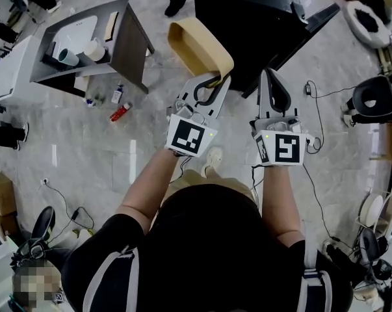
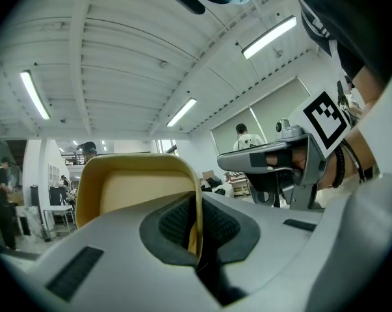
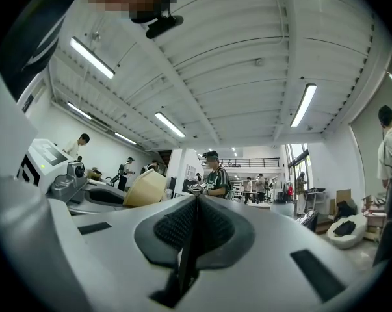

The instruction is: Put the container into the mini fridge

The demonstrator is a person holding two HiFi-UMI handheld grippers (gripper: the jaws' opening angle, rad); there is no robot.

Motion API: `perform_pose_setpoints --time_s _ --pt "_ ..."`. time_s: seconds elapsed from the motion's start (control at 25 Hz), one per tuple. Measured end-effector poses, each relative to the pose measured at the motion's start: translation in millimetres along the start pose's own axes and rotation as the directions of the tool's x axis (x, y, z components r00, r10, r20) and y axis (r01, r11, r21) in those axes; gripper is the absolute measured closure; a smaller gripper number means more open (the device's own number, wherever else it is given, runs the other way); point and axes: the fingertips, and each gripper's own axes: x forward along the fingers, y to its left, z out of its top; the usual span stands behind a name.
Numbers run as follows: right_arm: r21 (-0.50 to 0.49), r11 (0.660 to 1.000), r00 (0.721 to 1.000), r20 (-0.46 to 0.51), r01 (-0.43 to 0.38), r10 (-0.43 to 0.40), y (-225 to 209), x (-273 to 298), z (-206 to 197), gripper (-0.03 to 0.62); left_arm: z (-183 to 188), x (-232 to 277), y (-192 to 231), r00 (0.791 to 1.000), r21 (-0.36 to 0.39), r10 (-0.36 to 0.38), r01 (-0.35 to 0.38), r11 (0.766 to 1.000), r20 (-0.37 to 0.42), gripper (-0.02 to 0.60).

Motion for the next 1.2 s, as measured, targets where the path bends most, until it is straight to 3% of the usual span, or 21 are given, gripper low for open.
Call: perform_pose_setpoints --time_s 0.4,1.2 --pt "0.014 0.999 1.000 0.007 -0.028 0.028 -18.7 27.6 -5.8 0.557 -3.8 29.0 14.0 1.000 0.018 0.000 0.001 1.000 -0.021 0.557" --pt "0.035 0.999 1.000 -0.003 -0.009 0.009 -41.1 24.6 -16.7 0.557 -8.6 50.4 -2.5 0.997 0.041 -0.055 0.057 0.998 -0.051 0.557"
